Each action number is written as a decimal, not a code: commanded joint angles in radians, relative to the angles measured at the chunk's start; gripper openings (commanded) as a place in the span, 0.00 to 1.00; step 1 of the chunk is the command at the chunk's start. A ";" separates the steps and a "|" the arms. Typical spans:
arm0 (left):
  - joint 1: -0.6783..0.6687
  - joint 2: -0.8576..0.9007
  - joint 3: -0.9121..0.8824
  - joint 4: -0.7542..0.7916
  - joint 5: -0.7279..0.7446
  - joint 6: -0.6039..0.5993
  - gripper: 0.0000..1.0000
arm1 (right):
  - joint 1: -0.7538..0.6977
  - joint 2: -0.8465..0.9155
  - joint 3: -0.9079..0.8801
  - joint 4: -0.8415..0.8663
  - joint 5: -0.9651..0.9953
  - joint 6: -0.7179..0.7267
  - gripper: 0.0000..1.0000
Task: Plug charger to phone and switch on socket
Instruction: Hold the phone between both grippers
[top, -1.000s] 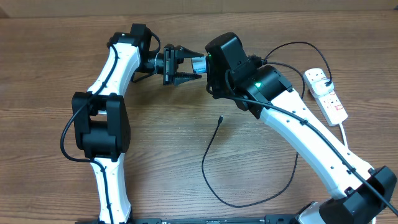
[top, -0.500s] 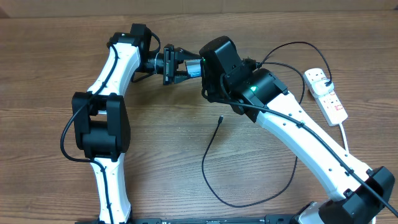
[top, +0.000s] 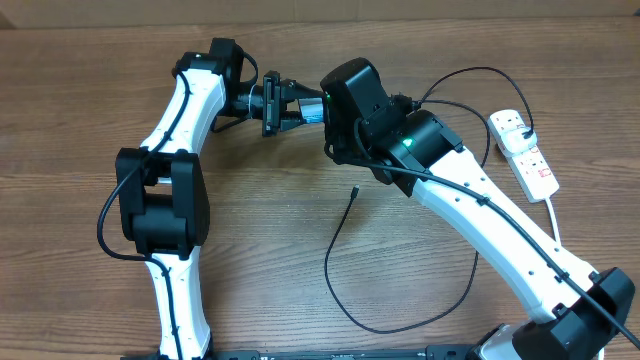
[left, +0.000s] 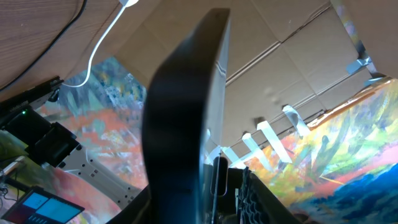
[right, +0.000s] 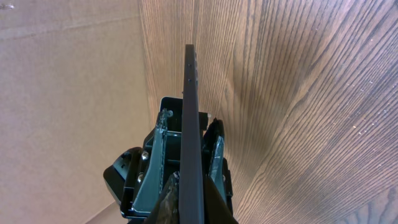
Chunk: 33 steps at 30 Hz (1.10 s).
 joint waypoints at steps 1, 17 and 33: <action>-0.002 0.000 0.023 0.001 0.024 -0.007 0.31 | 0.005 -0.003 0.009 0.015 0.013 0.012 0.04; -0.002 0.000 0.023 0.000 0.024 -0.007 0.17 | 0.005 -0.003 0.009 0.032 -0.009 0.011 0.05; -0.002 0.000 0.023 0.000 0.024 -0.007 0.17 | 0.005 -0.003 0.009 0.032 -0.008 0.011 0.05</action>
